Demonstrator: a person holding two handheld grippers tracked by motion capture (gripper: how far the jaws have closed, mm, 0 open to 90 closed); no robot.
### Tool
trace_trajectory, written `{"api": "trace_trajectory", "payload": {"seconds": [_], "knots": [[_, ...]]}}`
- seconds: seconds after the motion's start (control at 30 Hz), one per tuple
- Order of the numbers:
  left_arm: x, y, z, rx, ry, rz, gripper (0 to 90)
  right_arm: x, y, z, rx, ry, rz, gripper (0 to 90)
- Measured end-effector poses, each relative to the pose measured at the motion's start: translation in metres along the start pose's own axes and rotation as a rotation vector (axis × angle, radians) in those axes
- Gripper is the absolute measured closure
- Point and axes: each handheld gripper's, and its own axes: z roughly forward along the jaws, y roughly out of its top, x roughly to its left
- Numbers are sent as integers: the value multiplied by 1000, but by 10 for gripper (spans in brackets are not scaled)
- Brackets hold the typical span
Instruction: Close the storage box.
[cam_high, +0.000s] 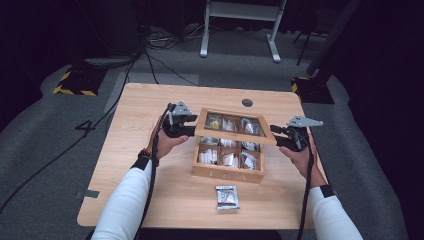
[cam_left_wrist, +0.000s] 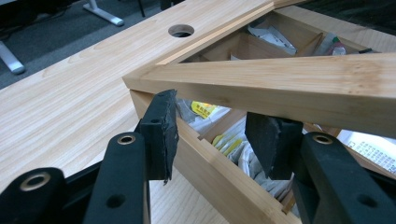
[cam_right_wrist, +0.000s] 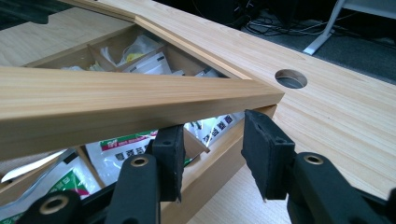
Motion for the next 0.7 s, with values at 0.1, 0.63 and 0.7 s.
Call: {"api": "trace_trajectory", "payload": {"seconds": [0.1, 0.63, 0.7], "knots": [[0, -2, 0, 8, -1, -1, 536, 1, -2, -2, -2, 3, -4, 591], [-9, -17, -4, 22, -10, 15, 534, 9, -16, -5, 11, 24, -15, 598], [-10, -17, -5, 21, -16, 27, 533, 11, -16, -7, 10, 24, -22, 598]]}}
